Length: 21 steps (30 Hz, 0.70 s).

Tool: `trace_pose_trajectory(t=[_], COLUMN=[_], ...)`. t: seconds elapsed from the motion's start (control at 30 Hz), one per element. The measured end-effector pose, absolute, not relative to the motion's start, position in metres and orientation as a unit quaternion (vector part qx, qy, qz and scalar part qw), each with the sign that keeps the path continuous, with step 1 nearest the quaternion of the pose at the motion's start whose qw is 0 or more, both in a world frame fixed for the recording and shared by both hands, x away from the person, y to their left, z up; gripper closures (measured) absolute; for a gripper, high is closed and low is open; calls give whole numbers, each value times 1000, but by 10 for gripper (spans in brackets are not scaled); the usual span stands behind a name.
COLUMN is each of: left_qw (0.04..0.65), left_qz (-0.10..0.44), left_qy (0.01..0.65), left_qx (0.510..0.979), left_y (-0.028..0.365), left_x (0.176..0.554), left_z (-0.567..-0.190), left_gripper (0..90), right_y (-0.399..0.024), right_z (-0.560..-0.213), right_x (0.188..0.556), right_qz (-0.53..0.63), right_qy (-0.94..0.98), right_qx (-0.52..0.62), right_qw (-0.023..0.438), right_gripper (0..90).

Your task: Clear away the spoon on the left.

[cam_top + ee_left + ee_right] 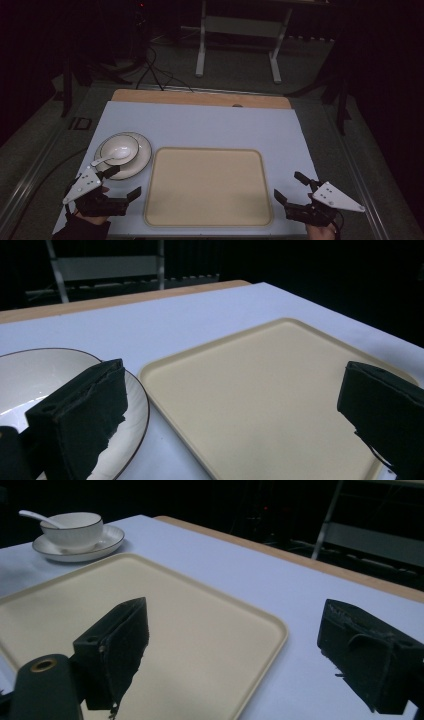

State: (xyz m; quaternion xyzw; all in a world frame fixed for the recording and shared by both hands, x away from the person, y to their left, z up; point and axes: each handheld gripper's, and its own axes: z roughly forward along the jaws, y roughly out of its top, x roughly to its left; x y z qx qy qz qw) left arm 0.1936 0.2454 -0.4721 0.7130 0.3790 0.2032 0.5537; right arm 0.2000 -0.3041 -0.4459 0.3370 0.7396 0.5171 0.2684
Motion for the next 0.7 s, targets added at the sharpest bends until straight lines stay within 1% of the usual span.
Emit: trace_pose_trajectory(t=[0.27,0.37,0.7], left_qw=[551,542,545], left_qz=[183,183,162], left_qy=[370,361,357], left_qx=[725,737,741], left_y=[243,237,236], left_x=[194,193,193], left_z=[-470,-467,-469], left_gripper=[3,3,4], right_y=[-302,-300,-296], right_z=[-449,-449,-449], right_x=[201,200,199], right_qz=[515,507,502], right_qy=[746,749,754], right_qx=[337,336,330], right_qw=[253,261,265], right_gripper=[126,126,129])
